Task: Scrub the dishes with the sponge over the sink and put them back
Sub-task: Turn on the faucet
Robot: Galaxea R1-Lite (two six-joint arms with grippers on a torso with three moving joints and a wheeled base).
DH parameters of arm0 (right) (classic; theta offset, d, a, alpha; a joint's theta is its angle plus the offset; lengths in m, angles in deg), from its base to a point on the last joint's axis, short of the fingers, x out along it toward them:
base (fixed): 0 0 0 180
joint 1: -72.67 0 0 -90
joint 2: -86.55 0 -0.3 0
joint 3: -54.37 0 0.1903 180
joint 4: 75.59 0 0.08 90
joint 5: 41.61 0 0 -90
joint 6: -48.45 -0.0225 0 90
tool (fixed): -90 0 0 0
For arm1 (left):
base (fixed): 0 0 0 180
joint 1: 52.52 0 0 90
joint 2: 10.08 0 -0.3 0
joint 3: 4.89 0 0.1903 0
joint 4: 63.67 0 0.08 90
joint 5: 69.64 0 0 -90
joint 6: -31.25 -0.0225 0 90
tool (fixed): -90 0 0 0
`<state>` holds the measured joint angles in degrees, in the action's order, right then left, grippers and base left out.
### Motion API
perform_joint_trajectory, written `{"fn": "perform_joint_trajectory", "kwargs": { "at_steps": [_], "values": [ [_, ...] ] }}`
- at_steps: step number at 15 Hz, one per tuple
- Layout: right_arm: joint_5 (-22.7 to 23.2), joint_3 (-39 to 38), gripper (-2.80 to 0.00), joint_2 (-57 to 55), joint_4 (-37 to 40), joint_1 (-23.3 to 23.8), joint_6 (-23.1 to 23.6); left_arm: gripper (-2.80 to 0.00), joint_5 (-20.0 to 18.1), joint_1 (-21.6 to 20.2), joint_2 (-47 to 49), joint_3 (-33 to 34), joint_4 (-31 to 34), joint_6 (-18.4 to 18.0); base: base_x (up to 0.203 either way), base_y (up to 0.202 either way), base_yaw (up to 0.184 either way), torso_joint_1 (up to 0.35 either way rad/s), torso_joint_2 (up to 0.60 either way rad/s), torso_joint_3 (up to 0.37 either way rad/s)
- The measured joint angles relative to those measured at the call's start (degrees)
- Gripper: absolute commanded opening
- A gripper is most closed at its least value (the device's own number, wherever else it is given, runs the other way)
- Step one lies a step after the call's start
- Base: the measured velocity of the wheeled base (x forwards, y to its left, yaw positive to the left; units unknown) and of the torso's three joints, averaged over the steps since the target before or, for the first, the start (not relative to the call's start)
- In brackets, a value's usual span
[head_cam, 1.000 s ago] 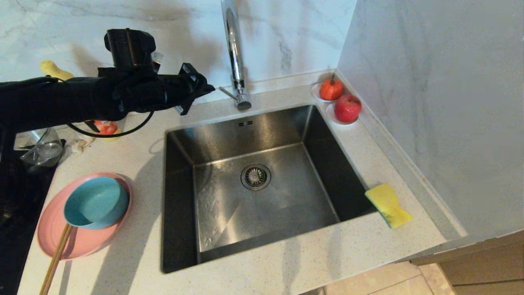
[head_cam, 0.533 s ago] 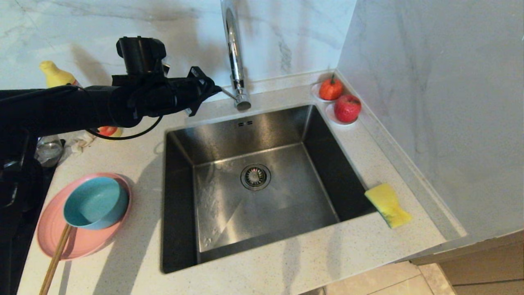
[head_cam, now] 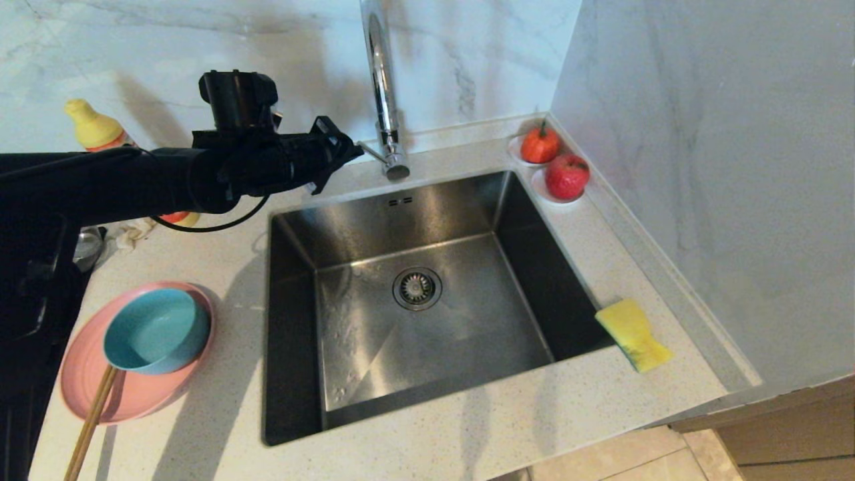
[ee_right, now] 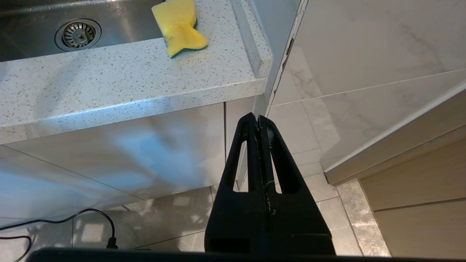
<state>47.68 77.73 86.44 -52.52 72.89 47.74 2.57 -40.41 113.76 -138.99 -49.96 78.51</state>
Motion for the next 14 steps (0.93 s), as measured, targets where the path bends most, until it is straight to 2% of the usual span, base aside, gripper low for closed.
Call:
{"fn": "perform_joint_trajectory", "kwargs": {
  "at_steps": [9, 14],
  "values": [
    [0.0, 0.0, -2.8, 0.0, 0.0, -0.01, 0.02, -2.8, 0.07, -1.84, 0.22, -0.07, -5.8, 0.38, 0.0, 0.0, 0.0, 0.0, 0.0, 0.0],
    [0.0, 0.0, -2.8, 0.0, 0.0, 0.03, 0.0, -2.8, -0.04, -2.32, 0.11, -0.07, -6.11, 0.28, 0.0, 0.0, 0.0, 0.0, 0.0, 0.0]
  ]
}}
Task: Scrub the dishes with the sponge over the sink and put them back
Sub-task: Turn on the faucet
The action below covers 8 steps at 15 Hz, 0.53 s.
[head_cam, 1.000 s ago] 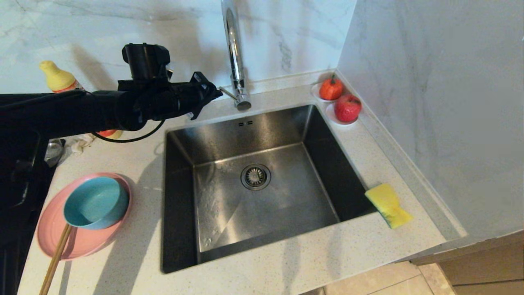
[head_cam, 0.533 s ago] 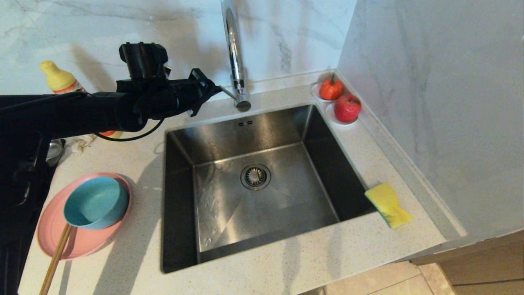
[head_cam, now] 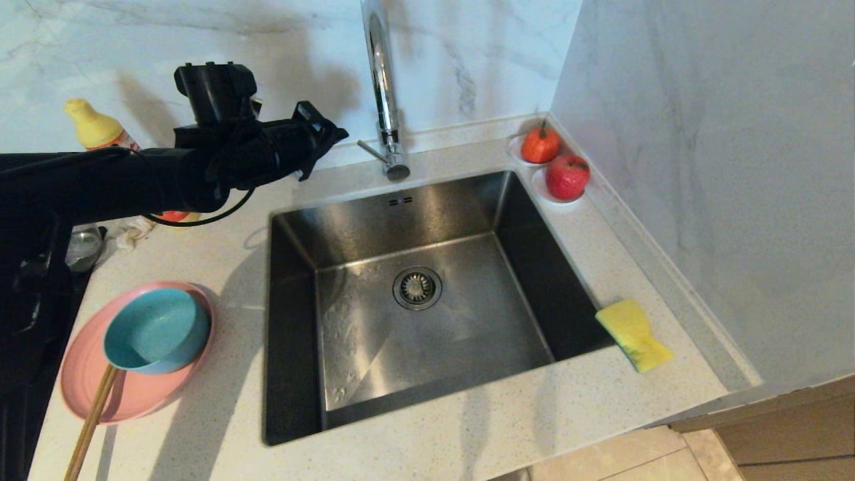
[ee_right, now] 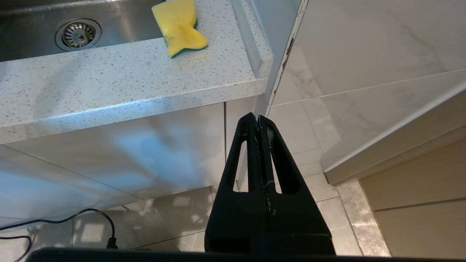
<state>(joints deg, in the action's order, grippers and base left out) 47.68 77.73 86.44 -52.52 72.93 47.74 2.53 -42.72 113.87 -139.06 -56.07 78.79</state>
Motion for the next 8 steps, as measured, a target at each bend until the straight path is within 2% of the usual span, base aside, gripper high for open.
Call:
{"fn": "perform_joint_trajectory", "kwargs": {
  "at_steps": [8],
  "values": [
    [0.0, 0.0, -2.8, 0.0, -0.02, -0.03, 0.0, -2.8, -1.49, 0.28, 1.54, 0.0, -2.43, 0.0, 0.0, 0.0, 0.0, 0.0, 0.0, 0.0]
  ]
}}
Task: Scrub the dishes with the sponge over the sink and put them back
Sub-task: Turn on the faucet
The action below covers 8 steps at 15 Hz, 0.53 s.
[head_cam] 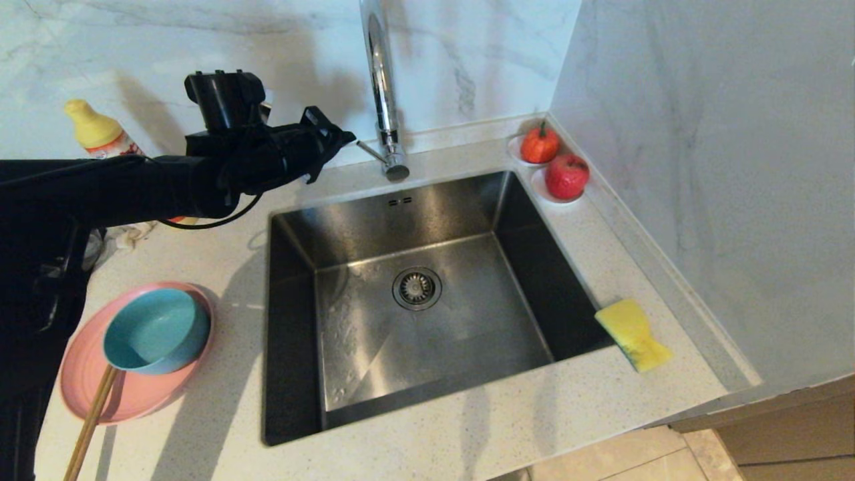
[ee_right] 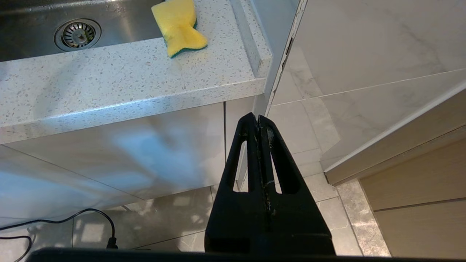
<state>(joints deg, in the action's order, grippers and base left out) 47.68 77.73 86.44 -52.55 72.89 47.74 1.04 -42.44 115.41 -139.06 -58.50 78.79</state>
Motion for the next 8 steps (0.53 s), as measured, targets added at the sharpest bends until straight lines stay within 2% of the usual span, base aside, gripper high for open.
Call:
{"fn": "perform_joint_trajectory", "kwargs": {
  "at_steps": [8],
  "values": [
    [0.0, 0.0, -2.8, 0.0, 0.01, -0.04, 0.01, -2.8, -0.82, 0.51, 1.56, -0.02, -1.78, 0.01, 0.0, 0.0, 0.0, 0.0, 0.0, 0.0]
  ]
}}
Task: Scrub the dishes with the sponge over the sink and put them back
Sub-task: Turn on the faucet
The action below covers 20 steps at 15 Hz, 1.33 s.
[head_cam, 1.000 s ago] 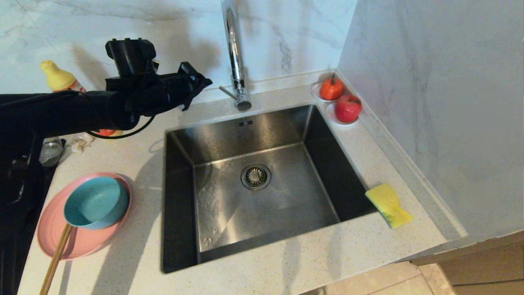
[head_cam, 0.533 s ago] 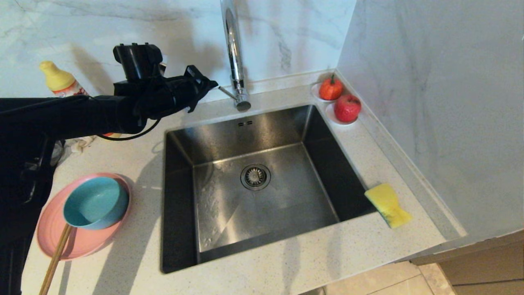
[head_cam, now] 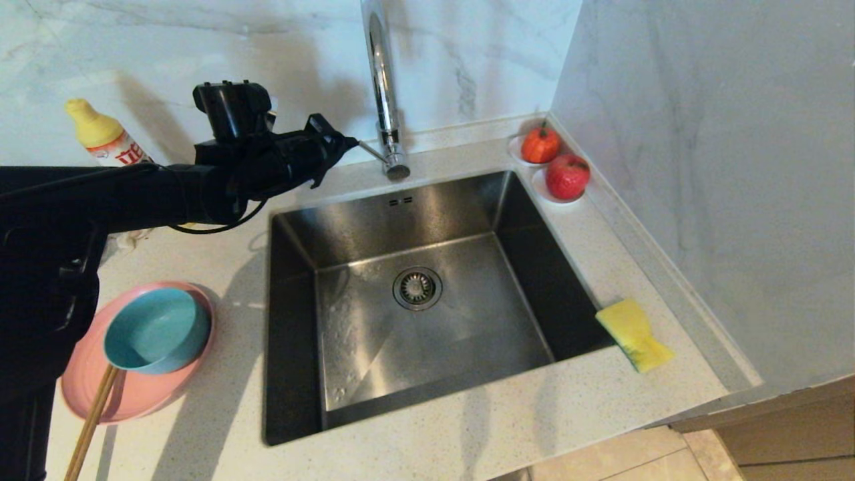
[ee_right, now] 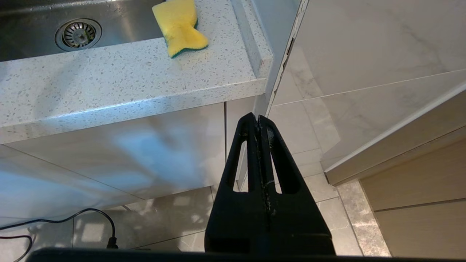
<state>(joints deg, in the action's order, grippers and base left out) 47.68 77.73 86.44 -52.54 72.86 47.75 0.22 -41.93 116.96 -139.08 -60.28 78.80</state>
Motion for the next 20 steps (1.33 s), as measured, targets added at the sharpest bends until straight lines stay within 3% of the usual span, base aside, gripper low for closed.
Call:
{"fn": "perform_joint_trajectory", "kwargs": {
  "at_steps": [20],
  "values": [
    [0.02, 0.0, -2.8, 0.0, -0.01, 0.02, 0.02, -2.8, -2.62, 0.56, 1.39, 0.0, -3.24, -1.17, 0.0, 0.0, 0.0, 0.0, 0.0, 0.0]
  ]
}}
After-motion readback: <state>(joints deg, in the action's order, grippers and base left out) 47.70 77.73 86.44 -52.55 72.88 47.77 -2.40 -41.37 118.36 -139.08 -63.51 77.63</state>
